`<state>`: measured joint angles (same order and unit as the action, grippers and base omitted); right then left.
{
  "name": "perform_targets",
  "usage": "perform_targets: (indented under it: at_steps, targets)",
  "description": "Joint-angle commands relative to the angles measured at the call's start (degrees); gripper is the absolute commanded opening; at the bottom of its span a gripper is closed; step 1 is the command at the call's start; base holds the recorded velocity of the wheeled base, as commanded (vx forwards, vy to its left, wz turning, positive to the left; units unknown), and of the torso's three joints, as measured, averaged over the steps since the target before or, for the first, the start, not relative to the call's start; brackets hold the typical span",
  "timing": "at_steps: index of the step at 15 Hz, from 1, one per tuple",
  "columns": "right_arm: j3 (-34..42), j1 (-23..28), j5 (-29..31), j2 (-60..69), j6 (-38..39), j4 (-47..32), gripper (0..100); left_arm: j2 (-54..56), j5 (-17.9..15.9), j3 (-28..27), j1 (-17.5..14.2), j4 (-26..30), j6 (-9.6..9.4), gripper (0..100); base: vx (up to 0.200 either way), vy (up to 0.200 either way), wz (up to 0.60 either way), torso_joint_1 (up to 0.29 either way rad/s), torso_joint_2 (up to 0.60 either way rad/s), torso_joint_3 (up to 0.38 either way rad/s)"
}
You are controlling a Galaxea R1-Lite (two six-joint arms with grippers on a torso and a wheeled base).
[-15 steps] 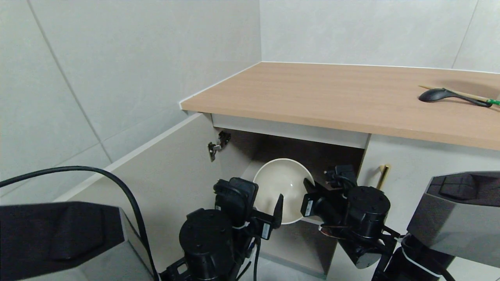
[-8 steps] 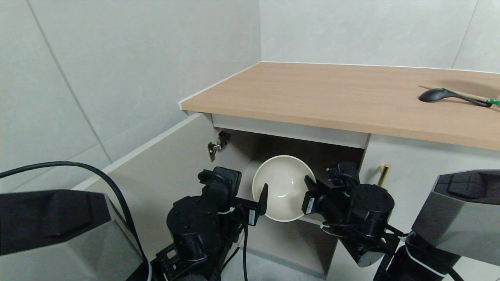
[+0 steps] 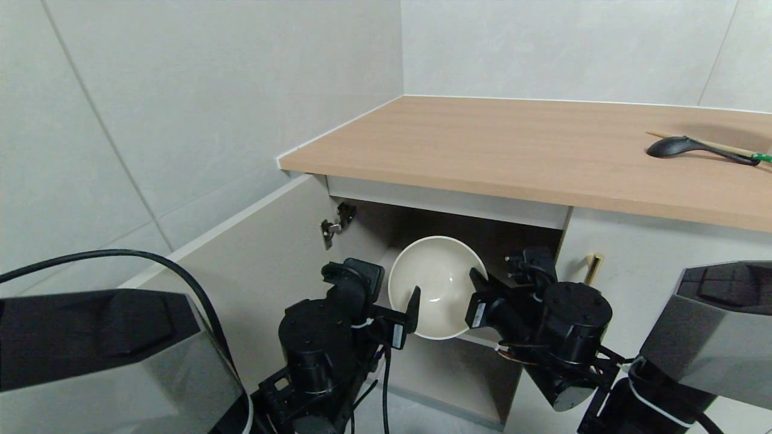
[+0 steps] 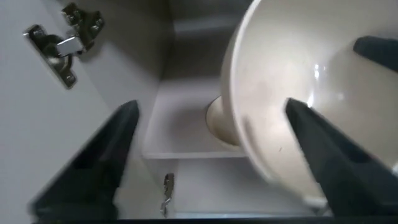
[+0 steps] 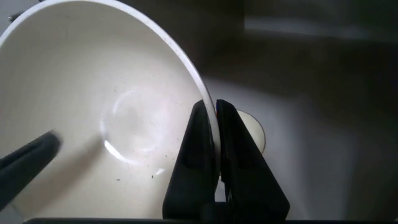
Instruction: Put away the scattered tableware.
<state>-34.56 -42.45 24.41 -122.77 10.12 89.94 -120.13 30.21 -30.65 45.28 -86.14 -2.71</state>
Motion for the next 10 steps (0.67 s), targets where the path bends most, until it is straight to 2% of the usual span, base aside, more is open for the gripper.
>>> perform_targets:
  at_steps: [1, 6, 7, 10]
  targets:
    - [0.02, -0.09, 0.03, 0.16, -0.01, 0.06, 0, -0.99, 0.03, -1.17, -0.28, 0.18, 0.16, 0, 0.0, 0.0, 0.0, 0.0, 0.0, 0.0]
    - [-0.07, -0.09, -0.06, 0.08, 0.08, 0.06, 0, -0.64, 0.03, -0.64, -0.28, -0.08, 0.25, 0, 0.0, 0.0, 0.0, 0.0, 0.0, 0.0]
    - [-0.07, -0.09, -0.06, -0.1, 0.17, 0.06, 100, -0.72, 0.03, -0.64, -0.19, -0.17, 0.25, 0, 0.0, 0.0, 0.0, 0.0, 0.0, 0.0]
    - [-0.24, -0.18, -0.06, -0.98, 0.43, 0.06, 100, -0.64, 0.03, -0.55, -0.19, -0.26, 0.25, 0, 0.0, 0.0, 0.0, 0.0, 0.0, 0.0]
